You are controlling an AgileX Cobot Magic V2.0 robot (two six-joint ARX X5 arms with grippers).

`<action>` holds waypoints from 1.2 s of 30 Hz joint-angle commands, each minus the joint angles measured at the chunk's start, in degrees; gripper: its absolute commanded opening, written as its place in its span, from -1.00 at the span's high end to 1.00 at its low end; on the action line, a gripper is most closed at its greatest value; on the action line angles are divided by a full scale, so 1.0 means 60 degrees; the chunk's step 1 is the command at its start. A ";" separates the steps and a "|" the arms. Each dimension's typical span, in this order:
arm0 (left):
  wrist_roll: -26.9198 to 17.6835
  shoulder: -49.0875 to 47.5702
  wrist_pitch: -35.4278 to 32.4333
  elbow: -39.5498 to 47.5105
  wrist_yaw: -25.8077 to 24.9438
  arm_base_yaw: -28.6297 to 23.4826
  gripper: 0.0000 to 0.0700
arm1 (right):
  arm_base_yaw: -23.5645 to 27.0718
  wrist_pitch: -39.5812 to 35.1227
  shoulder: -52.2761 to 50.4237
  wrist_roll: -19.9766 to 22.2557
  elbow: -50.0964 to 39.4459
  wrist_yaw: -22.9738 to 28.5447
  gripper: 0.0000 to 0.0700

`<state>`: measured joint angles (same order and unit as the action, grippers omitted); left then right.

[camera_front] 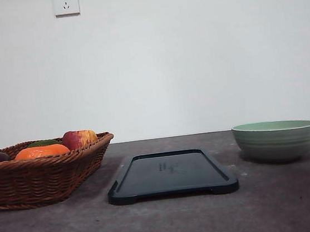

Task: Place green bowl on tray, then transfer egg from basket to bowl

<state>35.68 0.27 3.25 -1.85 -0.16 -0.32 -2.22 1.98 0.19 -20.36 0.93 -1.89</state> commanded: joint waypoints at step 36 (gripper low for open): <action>-0.3797 0.5259 0.2348 -0.5653 -0.1581 -0.0004 1.00 | -0.0004 0.1146 0.5506 0.2081 0.4724 -0.1630 0.98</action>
<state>14.28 30.96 16.69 -34.28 -8.68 -0.30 -2.22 8.38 32.14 -9.73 27.98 -11.17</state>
